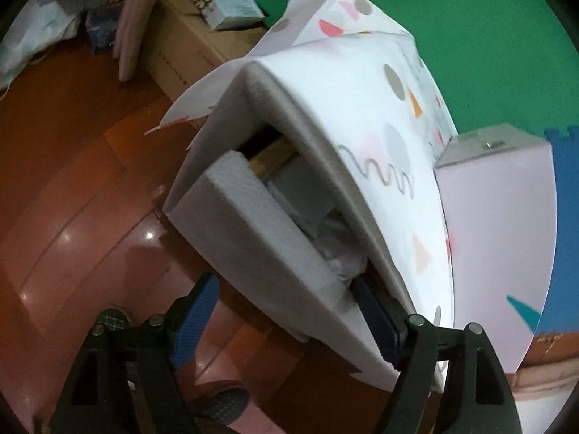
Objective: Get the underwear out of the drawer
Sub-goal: 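Grasp the grey drawer front with the left gripper and pull it open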
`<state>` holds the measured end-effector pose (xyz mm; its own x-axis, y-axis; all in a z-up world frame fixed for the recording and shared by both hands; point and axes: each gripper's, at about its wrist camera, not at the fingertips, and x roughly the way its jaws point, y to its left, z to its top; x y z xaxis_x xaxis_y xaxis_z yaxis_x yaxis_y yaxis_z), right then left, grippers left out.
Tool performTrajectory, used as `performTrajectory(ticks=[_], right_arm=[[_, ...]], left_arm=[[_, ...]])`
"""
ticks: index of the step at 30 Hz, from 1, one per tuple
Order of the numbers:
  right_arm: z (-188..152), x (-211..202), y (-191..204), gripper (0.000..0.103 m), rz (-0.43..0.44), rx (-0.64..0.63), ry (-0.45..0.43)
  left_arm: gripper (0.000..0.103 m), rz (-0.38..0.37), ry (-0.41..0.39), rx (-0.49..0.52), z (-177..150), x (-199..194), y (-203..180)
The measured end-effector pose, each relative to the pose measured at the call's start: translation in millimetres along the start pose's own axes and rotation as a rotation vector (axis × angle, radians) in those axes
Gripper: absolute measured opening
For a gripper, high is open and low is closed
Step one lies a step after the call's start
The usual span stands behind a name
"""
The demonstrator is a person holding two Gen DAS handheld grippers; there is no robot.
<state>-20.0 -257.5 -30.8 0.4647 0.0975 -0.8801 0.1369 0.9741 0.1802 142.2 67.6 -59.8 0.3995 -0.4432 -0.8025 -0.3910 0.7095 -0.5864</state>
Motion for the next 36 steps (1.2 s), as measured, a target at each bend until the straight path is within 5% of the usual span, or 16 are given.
performTrajectory(ticks=[9, 16, 36], right_arm=[[-0.2, 1.3, 0.2, 0.102, 0.002, 0.001, 0.004], [0.1, -1.4, 0.1, 0.102, -0.002, 0.000, -0.008], [-8.2, -27.6, 9.9, 0.102, 0.008, -0.056, -0.081]], left_arm=[[0.101, 0.037, -0.012, -0.041, 5.7, 16.6, 4.1], [0.102, 0.114, -0.032, 0.090, 4.3, 6.9, -12.5], [0.102, 0.269, -0.003, 0.360, -60.3, -35.6, 31.5]])
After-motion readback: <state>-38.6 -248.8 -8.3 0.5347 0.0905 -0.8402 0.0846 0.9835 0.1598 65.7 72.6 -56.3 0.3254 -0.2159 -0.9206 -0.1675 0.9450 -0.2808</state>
